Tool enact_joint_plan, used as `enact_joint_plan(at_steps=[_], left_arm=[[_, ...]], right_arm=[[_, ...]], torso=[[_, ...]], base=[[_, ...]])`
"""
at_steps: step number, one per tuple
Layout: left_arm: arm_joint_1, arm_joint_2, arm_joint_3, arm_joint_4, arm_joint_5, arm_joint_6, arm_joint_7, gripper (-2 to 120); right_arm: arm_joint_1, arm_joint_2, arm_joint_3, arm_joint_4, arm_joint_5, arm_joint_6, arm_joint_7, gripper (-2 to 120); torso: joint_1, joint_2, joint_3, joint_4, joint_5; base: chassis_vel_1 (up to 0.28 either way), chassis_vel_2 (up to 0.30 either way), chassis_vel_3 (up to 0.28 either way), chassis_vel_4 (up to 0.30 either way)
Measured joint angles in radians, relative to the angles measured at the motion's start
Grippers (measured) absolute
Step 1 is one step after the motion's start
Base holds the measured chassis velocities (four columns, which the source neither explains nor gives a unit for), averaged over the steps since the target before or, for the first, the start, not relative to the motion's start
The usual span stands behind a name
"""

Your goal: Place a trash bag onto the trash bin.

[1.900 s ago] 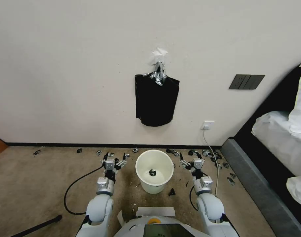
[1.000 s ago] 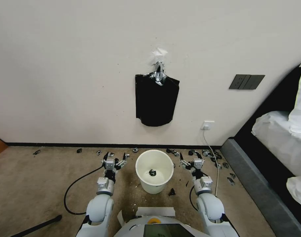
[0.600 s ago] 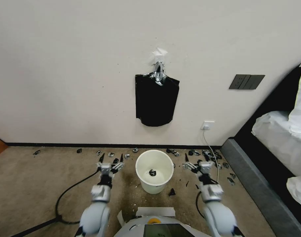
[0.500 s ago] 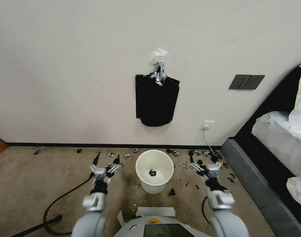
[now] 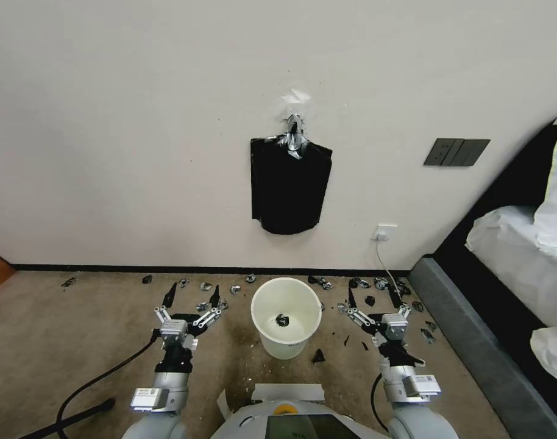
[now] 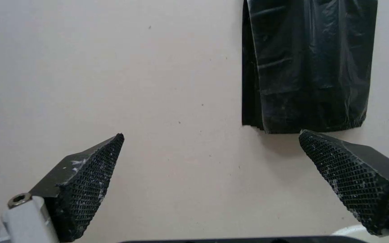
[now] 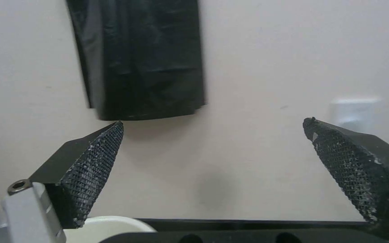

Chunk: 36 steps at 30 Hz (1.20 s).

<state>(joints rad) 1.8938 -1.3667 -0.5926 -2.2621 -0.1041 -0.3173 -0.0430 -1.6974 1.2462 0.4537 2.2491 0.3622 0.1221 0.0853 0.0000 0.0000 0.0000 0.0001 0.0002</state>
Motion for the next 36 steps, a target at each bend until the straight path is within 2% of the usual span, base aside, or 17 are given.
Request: enact_joint_plan(at_steps=[2, 3, 6, 7, 9, 10, 11, 12, 14, 15, 17, 18, 20, 23, 24, 26, 36], left_arm=[[-0.017, 0.02, 0.012, 0.018, 0.0, -0.001, 0.008, 100], [-0.017, 0.02, 0.012, 0.018, 0.0, -0.001, 0.008, 100], [0.004, -0.004, 0.02, 0.016, 0.002, -0.007, 0.018, 100], [0.004, -0.004, 0.02, 0.016, 0.002, -0.007, 0.018, 100], [0.01, -0.021, 0.017, 0.013, 0.01, -0.009, 0.021, 100], [0.01, -0.028, 0.012, 0.011, 0.013, -0.01, 0.021, 100], [0.01, -0.028, 0.012, 0.011, 0.013, -0.01, 0.021, 100], [0.01, -0.035, 0.007, 0.008, 0.014, -0.01, 0.021, 100], [0.01, -0.044, -0.006, 0.005, 0.015, -0.01, 0.021, 100], [0.01, -0.044, -0.006, 0.005, 0.015, -0.01, 0.021, 100], [0.01, -0.051, -0.016, 0.005, 0.015, -0.01, 0.021, 100], [0.01, -0.053, -0.02, 0.005, 0.015, -0.01, 0.021, 100], [0.009, -0.054, -0.023, 0.005, 0.015, -0.01, 0.022, 100], [0.008, -0.056, -0.032, 0.003, 0.015, -0.01, 0.022, 100], [0.008, -0.056, -0.032, 0.003, 0.015, -0.01, 0.022, 100], [0.009, -0.056, -0.043, 0.0, 0.014, -0.01, 0.022, 100], [0.013, -0.058, -0.092, -0.014, -0.015, -0.012, 0.025, 100]], right_arm=[[0.132, -0.079, -0.029, -0.041, 0.152, -0.038, -0.005, 100], [0.132, -0.079, -0.029, -0.041, 0.152, -0.038, -0.005, 100], [0.36, -0.186, -0.111, -0.082, 0.412, -0.089, 0.043, 100], [0.36, -0.186, -0.111, -0.082, 0.412, -0.089, 0.043, 100], [0.55, -0.218, -0.16, -0.094, 0.61, -0.152, 0.082, 100], [0.643, -0.218, -0.184, -0.105, 0.708, -0.186, 0.097, 100], [0.643, -0.218, -0.184, -0.105, 0.708, -0.186, 0.097, 100], [0.712, -0.208, -0.201, -0.118, 0.784, -0.215, 0.108, 100], [0.866, -0.151, -0.22, -0.163, 0.944, -0.296, 0.123, 100], [0.866, -0.151, -0.22, -0.163, 0.944, -0.296, 0.123, 100], [0.989, -0.08, -0.23, -0.218, 1.043, -0.343, 0.132, 100], [1.029, -0.043, -0.236, -0.251, 1.071, -0.356, 0.135, 100], [1.055, -0.018, -0.24, -0.277, 1.084, -0.362, 0.135, 100], [1.145, 0.08, -0.247, -0.4, 1.106, -0.377, 0.135, 100], [1.145, 0.08, -0.247, -0.4, 1.106, -0.377, 0.135, 100], [1.203, 0.14, -0.247, -0.511, 1.101, -0.379, 0.122, 100], [1.311, 0.166, -0.237, -0.653, 1.071, -0.377, 0.036, 100]], torso=[[0.0, 0.0, 0.0, -0.0006, -0.0001], [0.0, 0.0, 0.0, -0.0006, -0.0001], [0.0, 0.0, 0.0, 0.0, 0.0004], [0.0, 0.0, 0.0, 0.0, 0.0004], [0.0, 0.0, 0.0, 0.0007, -0.0005], [0.0, 0.0, 0.0, 0.0003, -0.0003], [0.0, 0.0, 0.0, 0.0003, -0.0003], [0.0, 0.0, 0.0, 0.0003, -0.0006], [0.0, 0.0, 0.0, -0.0005, 0.0], [0.0, 0.0, 0.0, -0.0005, 0.0], [0.0, 0.0, 0.0, 0.0, -0.0009], [0.0, 0.0, 0.0, 0.0001, -0.0007], [0.0, 0.0, 0.0, 0.0002, -0.0003], [0.0, 0.0, 0.0, 0.0, -0.0007], [0.0, 0.0, 0.0, 0.0, -0.0007], [0.0, 0.0, 0.0, 0.0, -0.0004], [0.0, 0.0, 0.0, -0.0001, -0.0003]], base=[[0.0, 0.0, 0.0, 0.0], [0.0, 0.0, 0.0, 0.0], [0.0, 0.0, 0.0, 0.0], [0.0, 0.0, 0.0, 0.0], [0.0, 0.0, 0.0, 0.0], [0.0, 0.0, 0.0, 0.0], [0.0, 0.0, 0.0, 0.0], [0.0, 0.0, 0.0, 0.0], [0.0, 0.0, 0.0, 0.0], [0.0, 0.0, 0.0, 0.0], [0.0, 0.0, 0.0, 0.0], [0.0, 0.0, 0.0, 0.0], [0.0, 0.0, 0.0, 0.0], [0.0, 0.0, 0.0, 0.0], [0.0, 0.0, 0.0, 0.0], [0.0, 0.0, 0.0, 0.0], [0.0, 0.0, 0.0, 0.0]])
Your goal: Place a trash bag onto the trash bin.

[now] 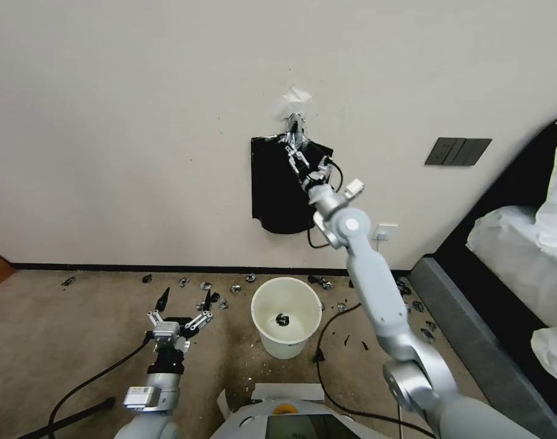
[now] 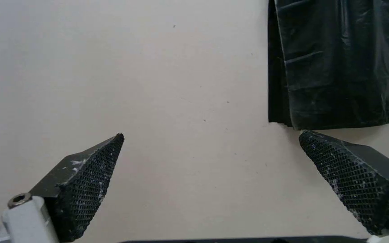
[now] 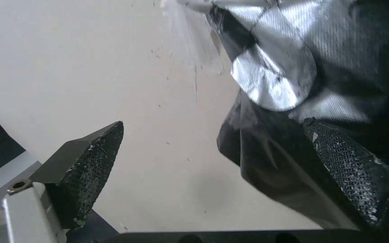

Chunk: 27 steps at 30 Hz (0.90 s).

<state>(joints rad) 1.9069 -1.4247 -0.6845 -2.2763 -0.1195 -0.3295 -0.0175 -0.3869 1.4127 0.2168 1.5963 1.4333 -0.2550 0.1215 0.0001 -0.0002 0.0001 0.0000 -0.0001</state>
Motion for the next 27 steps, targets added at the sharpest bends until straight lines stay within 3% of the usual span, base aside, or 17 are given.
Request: enact_joint_plan(at_steps=[9, 27], left_arm=[[0.01, 0.021, -0.011, -0.011, -0.021, 0.005, 0.0, 100], [0.014, 0.021, -0.012, -0.013, -0.021, 0.004, 0.001, 100]], right_arm=[[0.047, 0.038, 0.023, -0.062, -0.037, -0.008, -0.04, 100], [0.011, 0.071, 0.084, -0.07, -0.046, -0.031, -0.035, 100]], torso=[[0.0, 0.0, 0.0, 0.0001, 0.0], [0.0, 0.0, 0.0, 0.0001, -0.0001]], base=[[0.0, 0.0, 0.0, 0.0], [0.0, 0.0, 0.0, 0.0]])
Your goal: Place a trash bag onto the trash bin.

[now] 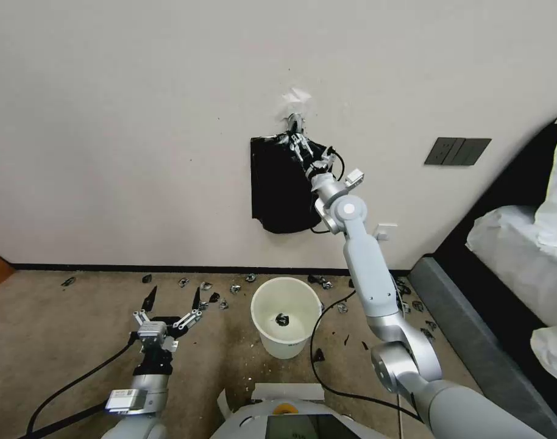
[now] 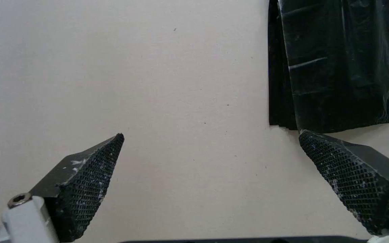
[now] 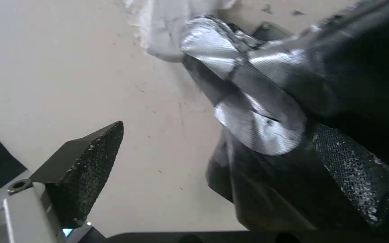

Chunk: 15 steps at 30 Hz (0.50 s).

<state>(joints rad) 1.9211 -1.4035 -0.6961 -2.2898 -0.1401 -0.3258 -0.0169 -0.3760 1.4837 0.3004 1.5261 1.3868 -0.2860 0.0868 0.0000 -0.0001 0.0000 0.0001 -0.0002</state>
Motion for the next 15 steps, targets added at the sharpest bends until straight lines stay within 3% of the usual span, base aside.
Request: enact_joint_plan(at_steps=[8, 15], left_arm=[[0.009, 0.003, -0.011, -0.001, 0.0, -0.001, 0.0, 100], [0.015, 0.003, -0.007, -0.007, 0.001, -0.002, 0.0, 100]], right_arm=[[0.036, 0.027, 0.009, -0.025, -0.014, 0.001, -0.028, 96], [0.041, 0.07, 0.029, -0.046, -0.051, 0.002, -0.066, 71]], torso=[[0.0, 0.0, 0.0, 0.0001, 0.0001], [0.0, 0.0, 0.0, -0.0003, -0.0001]], base=[[0.0, 0.0, 0.0, 0.0], [0.0, 0.0, 0.0, 0.0]])
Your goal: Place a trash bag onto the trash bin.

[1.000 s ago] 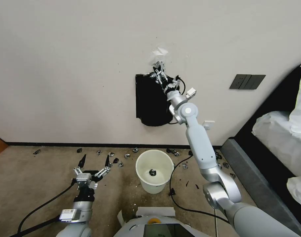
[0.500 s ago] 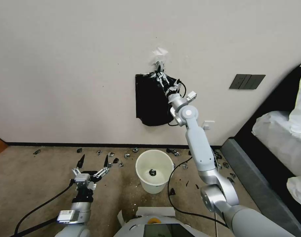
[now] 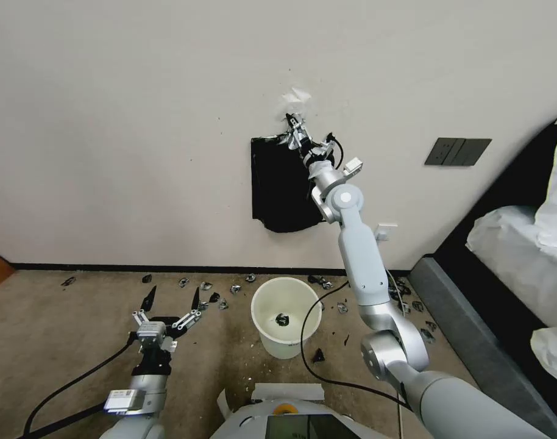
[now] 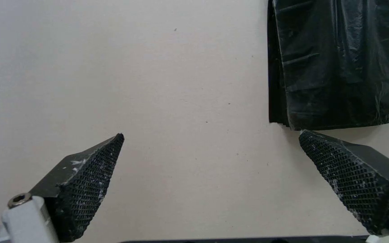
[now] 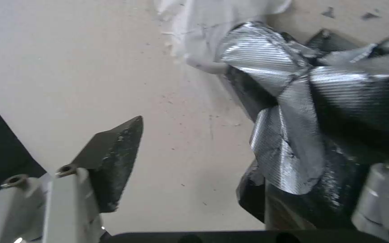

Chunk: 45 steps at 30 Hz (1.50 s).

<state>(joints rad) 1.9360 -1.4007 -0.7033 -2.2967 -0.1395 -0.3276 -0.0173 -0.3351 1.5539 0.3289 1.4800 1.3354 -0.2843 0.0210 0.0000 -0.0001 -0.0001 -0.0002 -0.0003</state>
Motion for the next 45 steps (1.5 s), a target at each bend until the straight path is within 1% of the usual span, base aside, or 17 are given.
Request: enact_joint_plan(at_steps=[2, 3, 4, 7, 8, 12, 14, 15, 16, 17, 24, 29, 31, 33, 35, 40, 45], left_arm=[[0.007, 0.004, -0.006, -0.005, 0.0, 0.0, 0.0, 100], [0.01, 0.006, -0.01, -0.006, 0.0, 0.0, 0.0, 100], [0.01, 0.006, -0.01, -0.006, 0.0, 0.0, 0.0, 100], [0.015, 0.007, -0.012, -0.007, 0.0, 0.001, -0.001, 100], [0.015, 0.007, -0.012, -0.007, 0.0, 0.001, -0.001, 100], [0.028, 0.007, -0.014, -0.015, 0.003, 0.002, -0.002, 100], [0.03, 0.006, -0.016, -0.016, 0.003, 0.002, -0.002, 100], [0.032, 0.006, -0.018, -0.016, 0.003, 0.002, -0.003, 100], [0.032, 0.006, -0.018, -0.016, 0.003, 0.002, -0.003, 100], [0.032, 0.006, -0.019, -0.018, 0.003, 0.003, -0.003, 100], [0.037, 0.0, -0.018, -0.02, 0.005, 0.003, -0.004, 100], [0.036, -0.004, -0.013, -0.021, 0.005, 0.003, -0.005, 100], [0.034, -0.004, -0.01, -0.02, 0.006, 0.003, -0.006, 100], [0.035, -0.003, -0.009, -0.019, 0.006, 0.004, -0.006, 100], [0.036, -0.001, -0.009, -0.02, 0.006, 0.004, -0.006, 100], [0.03, 0.008, -0.006, -0.02, 0.005, 0.004, -0.007, 100], [0.019, 0.007, 0.013, -0.011, 0.005, 0.004, -0.007, 100]], right_arm=[[-0.001, 0.021, 0.02, -0.023, -0.018, 0.001, -0.01, 65], [-0.002, 0.024, 0.028, -0.032, -0.023, 0.002, -0.014, 58], [-0.002, 0.024, 0.028, -0.032, -0.023, 0.002, -0.014, 58], [-0.01, 0.016, 0.037, -0.045, -0.024, 0.003, -0.028, 44], [-0.01, 0.016, 0.037, -0.045, -0.024, 0.003, -0.028, 44], [-0.008, 0.023, 0.056, -0.06, -0.025, 0.005, -0.038, 25], [-0.008, 0.022, 0.056, -0.058, -0.018, 0.005, -0.036, 21], [-0.007, 0.022, 0.055, -0.058, -0.014, 0.005, -0.034, 13], [-0.007, 0.022, 0.055, -0.058, -0.014, 0.005, -0.034, 13], [0.006, 0.024, 0.06, -0.073, -0.02, 0.006, -0.037, 2], [-0.014, 0.003, 0.042, -0.058, -0.045, 0.013, -0.056, 0], [-0.062, -0.018, 0.021, -0.008, -0.061, 0.03, -0.082, 0], [-0.099, -0.036, 0.006, 0.036, -0.073, 0.043, -0.128, 0], [-0.152, -0.07, -0.021, 0.086, -0.104, 0.058, -0.219, 0], [-0.186, -0.092, -0.038, 0.121, -0.121, 0.066, -0.26, 0], [-0.283, -0.151, -0.081, 0.216, -0.169, 0.087, -0.321, 0], [-0.348, -0.196, -0.106, 0.302, -0.199, 0.098, -0.334, 0]], torso=[[0.0, 0.0, 0.0, 0.0005, 0.0004], [0.0, 0.0, 0.0, 0.0005, 0.0001], [0.0, 0.0, 0.0, 0.0005, 0.0001], [0.0, 0.0, 0.0, -0.0001, 0.0003], [0.0, 0.0, 0.0, -0.0001, 0.0003], [0.0, 0.0, 0.0, 0.0003, 0.0003], [0.0, 0.0, 0.0, 0.0002, 0.0004], [0.0, 0.0, 0.0, 0.0001, 0.0003], [0.0, 0.0, 0.0, 0.0001, 0.0003], [0.0, 0.0, 0.0, 0.0003, 0.0002], [0.0, 0.0, 0.0, 0.0002, 0.0004], [0.0, 0.0, 0.0, 0.0003, 0.0004], [0.0, 0.0, 0.0, 0.0003, 0.0003], [0.0, 0.0, 0.0, 0.0002, 0.0004], [0.0, 0.0, 0.0, 0.0001, 0.0003], [0.0, 0.0, 0.0, 0.0002, 0.0004], [0.0, 0.0, 0.0, 0.0002, 0.0004]], base=[[0.0, 0.0, 0.0, 0.0], [0.0, 0.0, 0.0, 0.0], [0.0, 0.0, 0.0, 0.0], [0.0, 0.0, 0.0, 0.0], [0.0, 0.0, 0.0, 0.0], [0.0, 0.0, 0.0, 0.0], [0.0, 0.0, 0.0, 0.0], [0.0, 0.0, 0.0, 0.0], [0.0, 0.0, 0.0, 0.0], [0.0, 0.0, 0.0, 0.0], [0.0, 0.0, 0.0, 0.0], [0.0, 0.0, 0.0, 0.0], [0.0, 0.0, 0.0, 0.0], [0.0, 0.0, 0.0, 0.0], [0.0, 0.0, 0.0, 0.0], [0.0, 0.0, 0.0, 0.0], [0.0, 0.0, 0.0, 0.0]])
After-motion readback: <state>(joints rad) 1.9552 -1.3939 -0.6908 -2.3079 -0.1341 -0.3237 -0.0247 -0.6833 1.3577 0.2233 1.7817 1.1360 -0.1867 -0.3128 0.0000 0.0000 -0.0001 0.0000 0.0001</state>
